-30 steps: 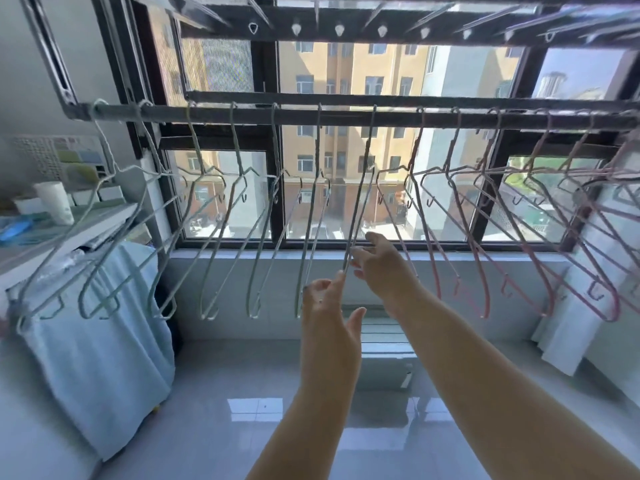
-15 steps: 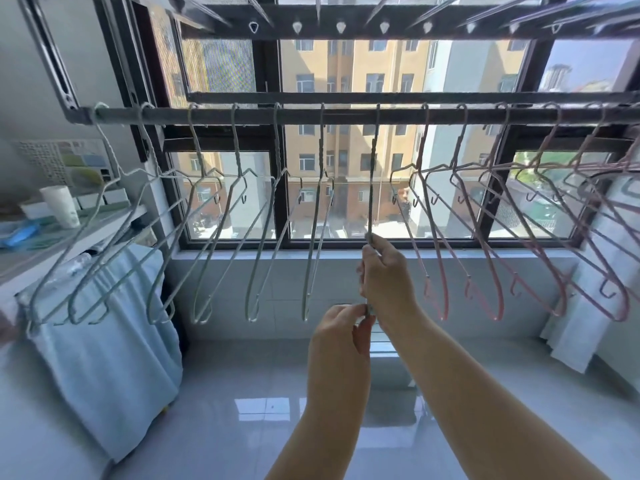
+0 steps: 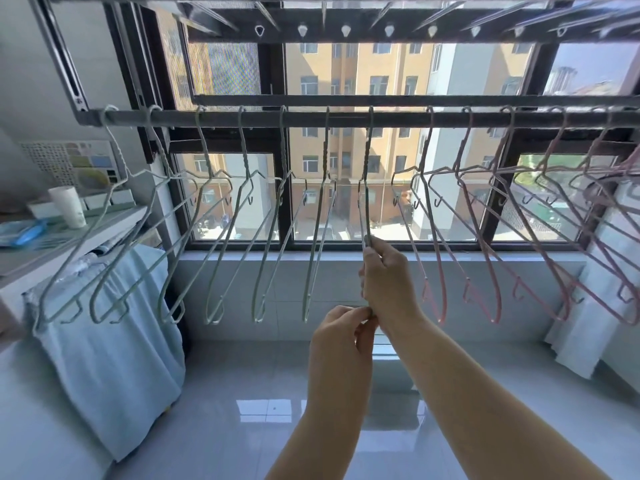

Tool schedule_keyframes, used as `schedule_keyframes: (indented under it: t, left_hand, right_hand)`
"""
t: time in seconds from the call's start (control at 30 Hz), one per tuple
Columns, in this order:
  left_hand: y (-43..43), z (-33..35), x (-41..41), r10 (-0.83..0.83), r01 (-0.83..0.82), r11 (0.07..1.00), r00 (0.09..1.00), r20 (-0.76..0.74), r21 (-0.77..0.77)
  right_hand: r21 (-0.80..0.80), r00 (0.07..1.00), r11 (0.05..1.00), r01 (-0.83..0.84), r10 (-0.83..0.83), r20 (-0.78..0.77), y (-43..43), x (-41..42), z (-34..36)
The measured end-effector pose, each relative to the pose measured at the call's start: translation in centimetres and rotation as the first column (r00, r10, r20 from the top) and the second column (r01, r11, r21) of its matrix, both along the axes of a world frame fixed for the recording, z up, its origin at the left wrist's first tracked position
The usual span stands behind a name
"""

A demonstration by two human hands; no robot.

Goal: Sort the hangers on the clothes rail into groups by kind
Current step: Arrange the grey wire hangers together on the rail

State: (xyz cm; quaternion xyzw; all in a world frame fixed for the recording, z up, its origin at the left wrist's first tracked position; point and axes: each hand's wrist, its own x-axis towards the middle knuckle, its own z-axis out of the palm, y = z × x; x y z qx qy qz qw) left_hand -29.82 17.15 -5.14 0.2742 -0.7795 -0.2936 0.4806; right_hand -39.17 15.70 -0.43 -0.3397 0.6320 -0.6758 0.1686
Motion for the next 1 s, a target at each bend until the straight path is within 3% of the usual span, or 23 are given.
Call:
schedule_keyframes:
  t: [0.17, 0.4, 0.43, 0.5, 0.57, 0.6, 0.67, 0.73, 0.83, 1.0]
  left_hand:
    - [0.2, -0.2, -0.2, -0.003, 0.003, 1.0, 1.0, -0.007, 0.016]
    - [0.7, -0.9, -0.2, -0.009, 0.009, 1.0, 0.999, 0.042, 0.001]
    - [0.8, -1.0, 0.0, -0.013, 0.013, 1.0, 0.999, 0.044, 0.0]
    - [1.1, -0.9, 0.7, -0.021, 0.021, 0.999, 1.0, -0.005, -0.03]
    - [1.3, -0.2, 2.1, -0.005, -0.007, 0.993, 0.994, -0.108, -0.115]
    - [1.2, 0.3, 3.1, 0.033, -0.059, 0.985, 0.987, -0.16, -0.162]
    - [0.3, 1.1, 4.9, 0.156, -0.211, 0.952, 0.959, -0.238, -0.224]
    - [-1.3, 1.3, 6.4, 0.286, -0.344, 0.914, 0.922, -0.261, -0.215]
    - [-3.3, 0.8, 7.8, 0.42, -0.44, 0.887, 0.895, -0.153, -0.138]
    - [-4.2, -0.6, 8.8, 0.364, -0.365, 0.93, 0.931, -0.019, -0.045]
  right_hand:
    - [0.007, 0.998, 1.0, -0.026, 0.026, 0.054, 0.7, 0.1, 0.2]
    - [0.07, 1.0, 0.997, -0.015, 0.014, 0.014, 1.4, 0.1, 0.0]
    - [0.098, 1.0, 0.995, 0.01, -0.009, -0.02, 1.4, 0.2, 0.1]
    - [0.171, 0.964, 0.974, 0.147, -0.103, -0.243, 1.8, 0.6, 0.3]
    - [0.057, 0.84, 0.965, 0.256, -0.193, -0.507, 2.6, 1.9, 1.1]
    - [-0.037, 0.785, 0.971, 0.235, -0.211, -0.583, 2.9, 2.8, 1.7]
    - [-0.074, 0.75, 0.99, 0.118, -0.138, -0.646, 2.9, 4.6, 2.9]
    - [0.023, 0.768, 1.0, -0.001, 0.016, -0.641, 2.0, 6.2, 3.8]
    - [0.186, 0.776, 0.976, -0.111, 0.202, -0.597, -0.2, 8.4, 4.5]
    - [0.433, 0.875, 0.892, -0.13, 0.308, -0.373, -4.5, 10.2, 4.7]
